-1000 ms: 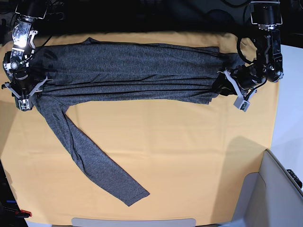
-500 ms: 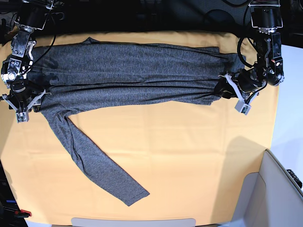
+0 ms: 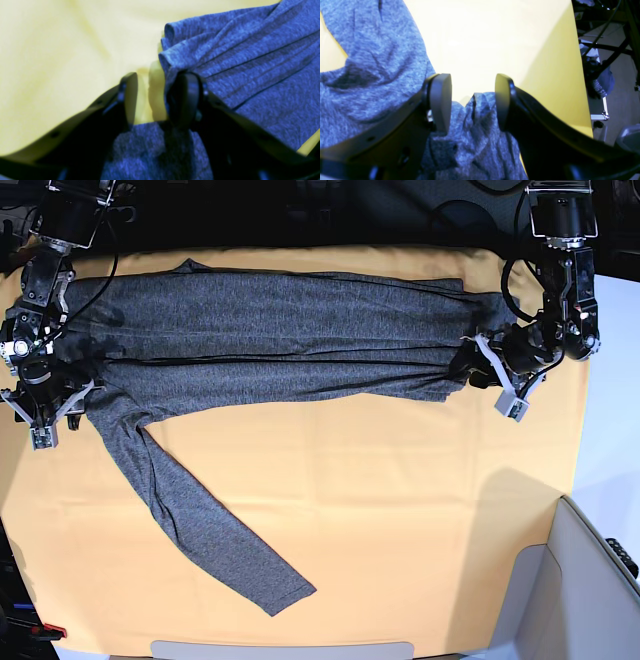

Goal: Fold the T-shirt properly
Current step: 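Release the folded edge and raise the right gripper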

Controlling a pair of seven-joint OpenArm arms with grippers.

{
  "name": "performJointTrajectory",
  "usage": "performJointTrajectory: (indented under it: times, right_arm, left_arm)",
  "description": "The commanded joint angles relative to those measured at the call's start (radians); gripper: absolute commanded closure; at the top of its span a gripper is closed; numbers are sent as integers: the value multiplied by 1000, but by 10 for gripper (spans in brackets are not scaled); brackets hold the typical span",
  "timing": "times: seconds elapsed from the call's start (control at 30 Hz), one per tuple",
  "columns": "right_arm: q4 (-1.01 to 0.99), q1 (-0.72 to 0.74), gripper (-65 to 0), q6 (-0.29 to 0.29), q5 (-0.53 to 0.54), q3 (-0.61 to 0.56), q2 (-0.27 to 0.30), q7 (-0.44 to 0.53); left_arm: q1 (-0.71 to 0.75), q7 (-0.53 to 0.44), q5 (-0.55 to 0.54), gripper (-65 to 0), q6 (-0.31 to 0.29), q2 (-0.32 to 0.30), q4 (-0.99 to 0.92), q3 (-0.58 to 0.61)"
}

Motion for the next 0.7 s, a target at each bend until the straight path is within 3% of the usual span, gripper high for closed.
performJointTrajectory:
  times: [0.0, 0.13, 0.47, 0.67]
  right_arm:
    - [19, 16, -280, -6, 6, 7, 17, 23]
    - [19, 18, -280, -6, 6, 5, 16, 23]
    - [19, 44, -280, -6, 6, 7, -12, 30]
    - [18, 78, -280, -6, 6, 7, -27, 30]
  left_arm:
    - [-11, -2, -4, -269, -7, -19, 53, -3]
    - [-17, 51, -4, -269, -77, -30, 70, -7]
    - [-22, 64, -6, -267, -77, -32, 85, -24]
    - [-14, 64, -8, -267, -77, -27, 216, -60]
